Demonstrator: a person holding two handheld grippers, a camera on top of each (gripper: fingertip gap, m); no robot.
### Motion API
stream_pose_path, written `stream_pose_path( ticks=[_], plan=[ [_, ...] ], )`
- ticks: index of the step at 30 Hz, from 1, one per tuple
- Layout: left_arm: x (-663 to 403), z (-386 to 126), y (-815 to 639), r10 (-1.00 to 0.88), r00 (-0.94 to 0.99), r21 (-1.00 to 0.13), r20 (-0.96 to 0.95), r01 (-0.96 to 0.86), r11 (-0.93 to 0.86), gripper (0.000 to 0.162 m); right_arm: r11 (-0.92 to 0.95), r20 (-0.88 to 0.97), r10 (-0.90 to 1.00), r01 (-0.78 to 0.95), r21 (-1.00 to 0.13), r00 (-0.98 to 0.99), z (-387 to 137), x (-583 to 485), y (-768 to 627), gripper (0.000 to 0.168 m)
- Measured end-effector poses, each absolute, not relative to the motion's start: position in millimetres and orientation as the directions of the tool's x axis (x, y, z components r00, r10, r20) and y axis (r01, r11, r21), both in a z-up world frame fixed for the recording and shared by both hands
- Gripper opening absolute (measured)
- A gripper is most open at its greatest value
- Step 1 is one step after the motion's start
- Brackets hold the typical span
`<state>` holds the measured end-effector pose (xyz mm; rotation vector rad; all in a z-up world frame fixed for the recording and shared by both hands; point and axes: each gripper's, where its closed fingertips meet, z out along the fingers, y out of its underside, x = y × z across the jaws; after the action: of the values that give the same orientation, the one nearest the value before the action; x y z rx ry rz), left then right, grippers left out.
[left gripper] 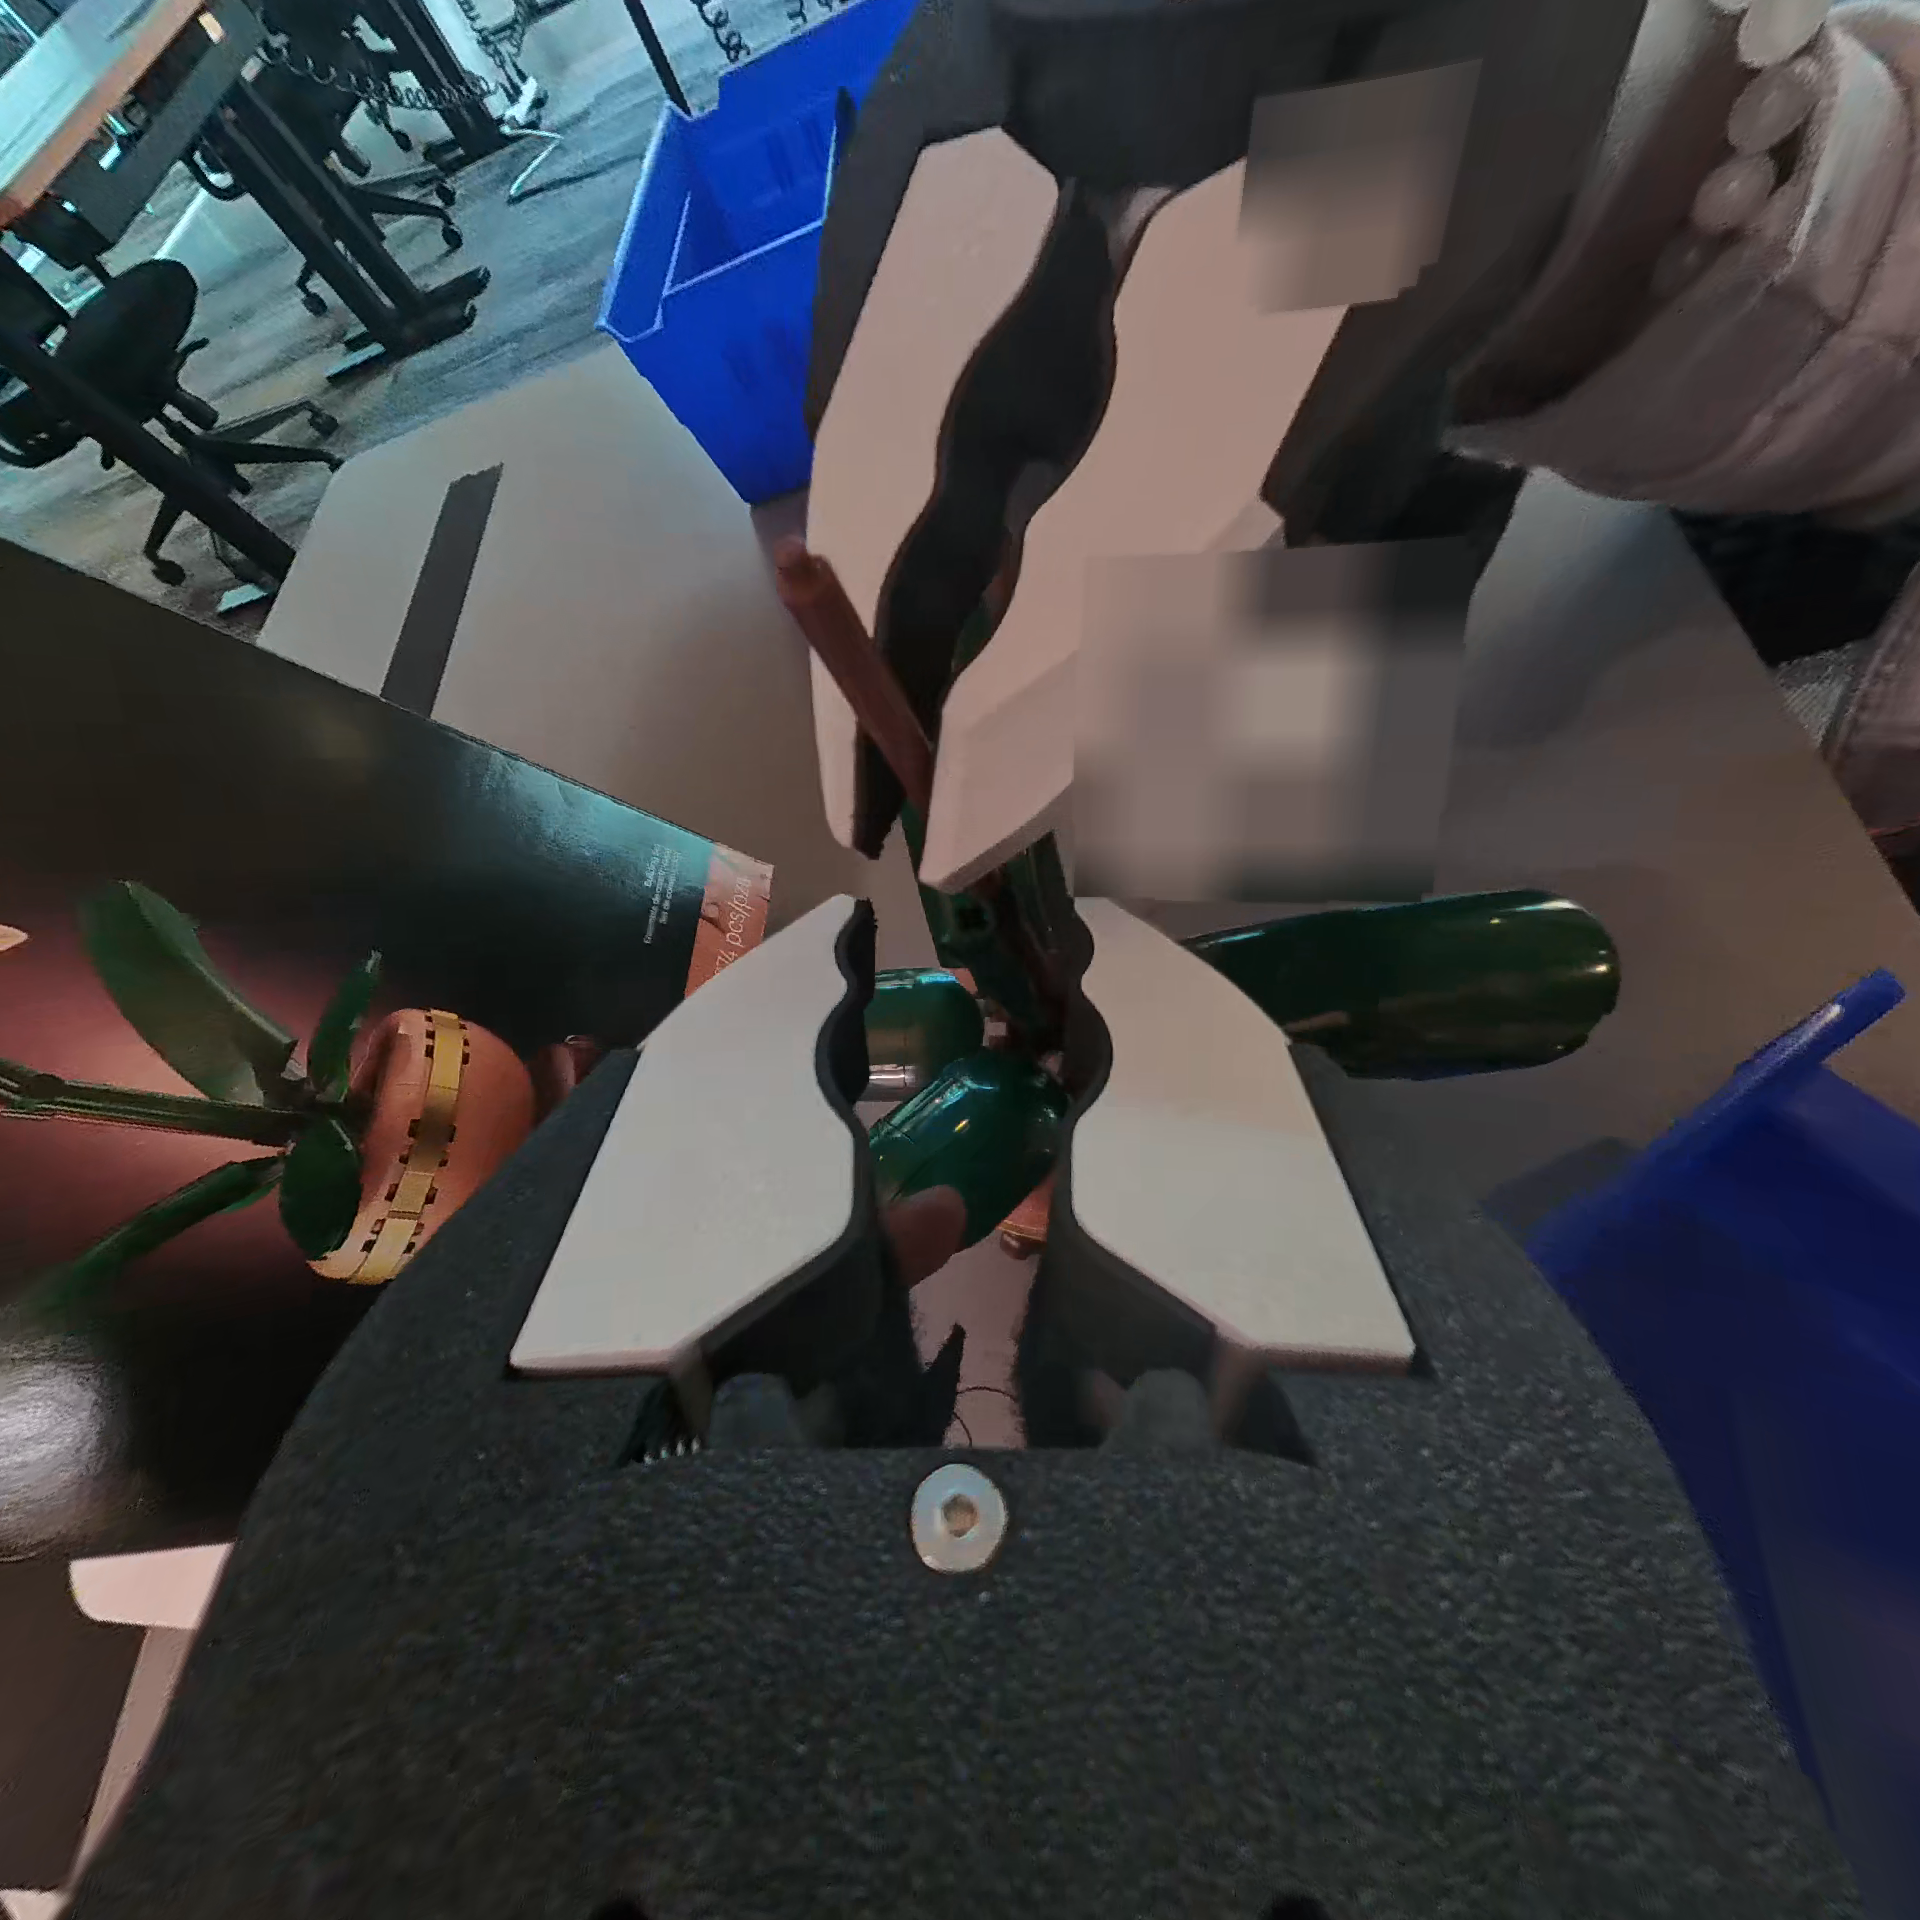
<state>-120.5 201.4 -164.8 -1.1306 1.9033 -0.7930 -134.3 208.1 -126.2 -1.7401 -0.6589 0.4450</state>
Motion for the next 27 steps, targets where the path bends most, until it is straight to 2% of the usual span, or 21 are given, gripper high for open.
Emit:
stream_pose_path(
  ticks=[4,6,11,22,24,25,27],
  plan=[
    [-120.5,-168.9,199.1,-0.889,-0.327,-0.784,-0.319,-0.437,0.442,0.017,-0.238,0.071,0.637,0.283,-0.929,0.768,-142.9,-135.2,206.8,0.011],
    [-120.8,-170.0,197.8,-0.891,-0.336,-0.785,-0.304,-0.441,0.435,0.016,-0.210,0.106,0.632,0.301,-0.930,0.768,-141.6,-135.9,207.2,0.006],
    [-122.7,-170.5,196.7,-0.933,-0.318,-0.819,-0.167,-0.482,0.311,0.011,-0.202,0.093,0.655,0.292,-0.935,0.750,-139.9,-137.0,206.1,0.005],
    [-122.4,-172.9,201.3,-0.945,-0.291,-0.797,-0.151,-0.530,0.290,0.009,-0.209,0.026,0.661,0.217,-0.954,0.750,-137.2,-133.9,213.8,0.008],
    [-122.4,-173.2,201.5,-0.945,-0.293,-0.793,-0.147,-0.536,0.289,0.008,-0.092,-0.064,0.707,0.003,-0.996,0.705,-92.1,-135.8,203.4,0.005],
    [-121.9,-173.2,201.1,-0.945,-0.293,-0.792,-0.148,-0.537,0.290,0.008,-0.064,-0.073,0.717,-0.039,-0.997,0.693,-72.2,-130.2,198.7,0.005],
    [-121.0,-173.3,200.4,-0.942,-0.296,-0.787,-0.157,-0.539,0.301,0.008,-0.034,0.010,0.667,0.044,-0.998,0.745,-58.9,-115.5,203.1,0.005]
  ],
)
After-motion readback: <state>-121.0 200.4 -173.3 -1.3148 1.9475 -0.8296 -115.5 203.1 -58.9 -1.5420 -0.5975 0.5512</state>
